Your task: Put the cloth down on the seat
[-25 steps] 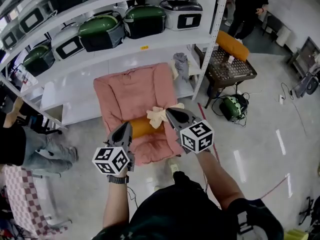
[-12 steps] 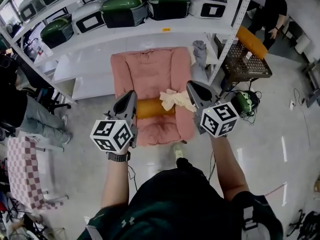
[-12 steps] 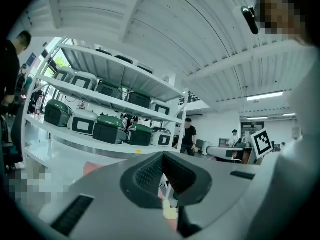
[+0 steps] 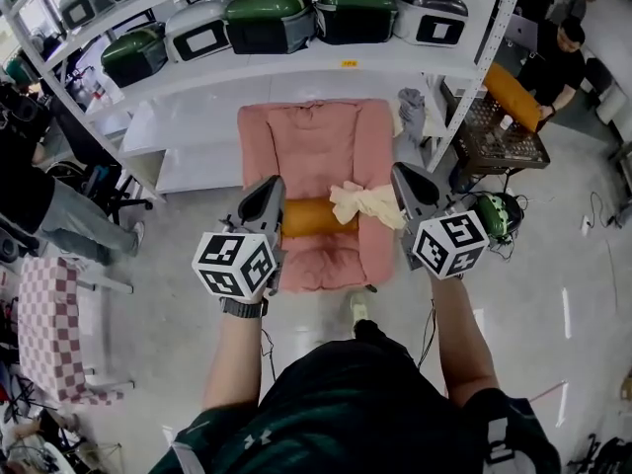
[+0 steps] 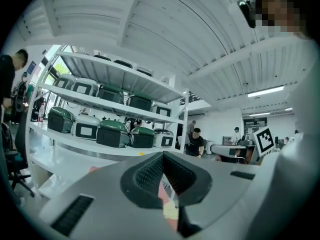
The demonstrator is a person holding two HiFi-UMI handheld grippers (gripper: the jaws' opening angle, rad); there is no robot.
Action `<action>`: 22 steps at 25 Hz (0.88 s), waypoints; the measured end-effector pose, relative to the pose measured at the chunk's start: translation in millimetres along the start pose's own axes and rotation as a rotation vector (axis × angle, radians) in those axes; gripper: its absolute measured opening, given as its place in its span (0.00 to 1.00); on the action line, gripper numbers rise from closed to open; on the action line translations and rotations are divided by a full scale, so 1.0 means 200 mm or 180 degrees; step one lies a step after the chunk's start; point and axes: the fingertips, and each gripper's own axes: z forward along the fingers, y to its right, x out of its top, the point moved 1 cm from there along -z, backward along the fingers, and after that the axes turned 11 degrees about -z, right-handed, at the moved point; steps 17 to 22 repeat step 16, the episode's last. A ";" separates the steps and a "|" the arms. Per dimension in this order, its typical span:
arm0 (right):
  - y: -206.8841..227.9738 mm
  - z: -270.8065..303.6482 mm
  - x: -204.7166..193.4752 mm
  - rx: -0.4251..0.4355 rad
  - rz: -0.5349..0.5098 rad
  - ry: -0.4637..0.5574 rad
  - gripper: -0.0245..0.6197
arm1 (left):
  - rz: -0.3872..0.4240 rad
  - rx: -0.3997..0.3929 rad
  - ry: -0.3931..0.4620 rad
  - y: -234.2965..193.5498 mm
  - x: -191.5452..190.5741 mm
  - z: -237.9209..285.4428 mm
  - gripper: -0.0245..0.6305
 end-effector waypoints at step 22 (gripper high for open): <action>-0.01 0.01 0.02 0.0007 -0.0096 0.0033 0.05 | 0.0079 -0.0017 0.0054 0.02 0.04 0.00 0.04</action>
